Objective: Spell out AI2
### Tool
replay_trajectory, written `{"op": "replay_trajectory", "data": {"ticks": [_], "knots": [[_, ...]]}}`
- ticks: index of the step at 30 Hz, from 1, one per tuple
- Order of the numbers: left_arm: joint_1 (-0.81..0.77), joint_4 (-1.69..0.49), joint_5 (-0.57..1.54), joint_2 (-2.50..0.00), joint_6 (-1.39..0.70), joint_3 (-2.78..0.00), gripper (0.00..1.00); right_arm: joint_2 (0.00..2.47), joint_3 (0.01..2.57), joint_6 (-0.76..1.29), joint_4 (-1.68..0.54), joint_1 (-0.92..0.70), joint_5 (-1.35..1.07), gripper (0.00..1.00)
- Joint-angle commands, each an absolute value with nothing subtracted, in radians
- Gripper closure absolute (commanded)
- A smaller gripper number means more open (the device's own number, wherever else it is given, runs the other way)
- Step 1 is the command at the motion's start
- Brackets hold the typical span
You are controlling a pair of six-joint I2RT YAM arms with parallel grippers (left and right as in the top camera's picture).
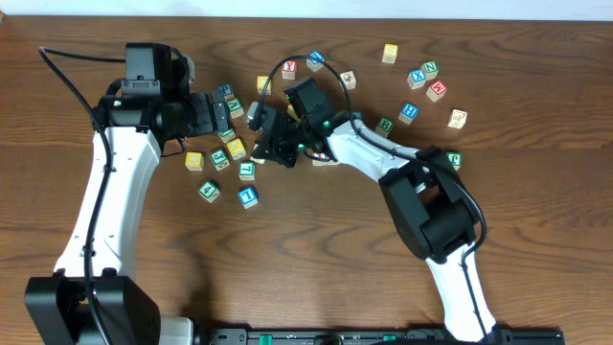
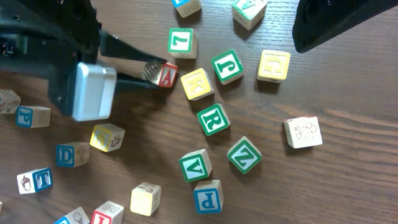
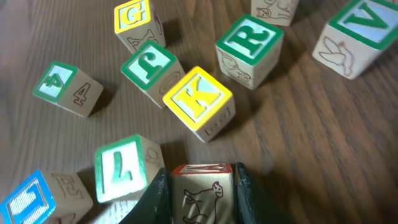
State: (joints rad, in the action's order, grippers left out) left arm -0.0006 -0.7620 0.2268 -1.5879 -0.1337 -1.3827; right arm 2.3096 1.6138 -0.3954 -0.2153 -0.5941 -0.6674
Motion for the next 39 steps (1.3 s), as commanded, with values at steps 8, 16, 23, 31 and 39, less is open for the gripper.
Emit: {"op": "replay_trajectory", "data": {"ticks": [8,16,23,31,39], "knots": [[0.006,-0.767,0.224,-1.582,-0.131,-1.394,0.02,2.336,1.607,-0.406,-0.268,-0.547,-0.743,0.81],[0.006,-0.767,0.224,-1.582,-0.131,-1.394,0.02,2.336,1.607,-0.469,-0.344,-0.544,-0.728,0.76],[0.006,-0.767,0.224,-1.582,-0.131,-1.394,0.02,2.333,1.607,-0.469,-0.302,-0.542,-0.748,0.63],[0.006,-0.767,0.224,-1.582,-0.131,-1.394,0.02,2.212,1.61,-0.412,-0.217,-0.498,-0.82,0.38],[0.006,-0.767,0.224,-1.582,-0.131,-1.394,0.02,2.045,1.61,-0.284,-0.395,-0.417,-0.592,0.01]]}}
